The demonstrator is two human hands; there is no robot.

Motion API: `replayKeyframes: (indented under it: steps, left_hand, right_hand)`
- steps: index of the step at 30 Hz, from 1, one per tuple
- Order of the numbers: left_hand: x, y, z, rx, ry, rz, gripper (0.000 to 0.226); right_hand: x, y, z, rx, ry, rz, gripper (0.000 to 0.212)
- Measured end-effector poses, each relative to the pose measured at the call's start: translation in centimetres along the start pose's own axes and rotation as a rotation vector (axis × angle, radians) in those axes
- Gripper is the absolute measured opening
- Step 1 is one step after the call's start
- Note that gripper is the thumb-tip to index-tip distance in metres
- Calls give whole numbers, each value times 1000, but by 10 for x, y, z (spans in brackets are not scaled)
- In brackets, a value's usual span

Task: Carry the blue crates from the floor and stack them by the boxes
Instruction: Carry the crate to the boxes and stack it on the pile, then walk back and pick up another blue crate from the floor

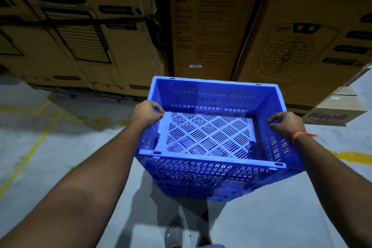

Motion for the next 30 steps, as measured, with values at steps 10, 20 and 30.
replayKeyframes:
  steps: [10, 20, 30]
  left_hand:
    - [-4, -4, -2, 6, -1, 21, 7]
    - [15, 2, -4, -203, -44, -171, 38]
    - [124, -70, -151, 63, -582, 119, 31]
  right_hand:
    - [1, 2, 1, 24, 20, 17, 15]
    - [28, 8, -7, 69, -33, -94, 46]
    - [148, 51, 0, -250, -25, -575, 29]
Point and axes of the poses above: each hand's wrist, its own x-axis away from the middle knuckle, its own y-axis out of the back of the hand, z = x × y, the point moved 9 cm from there along -x, towards the middle knuckle, and after that the axes turned 15 degrees about y, right-handed, at the moved point
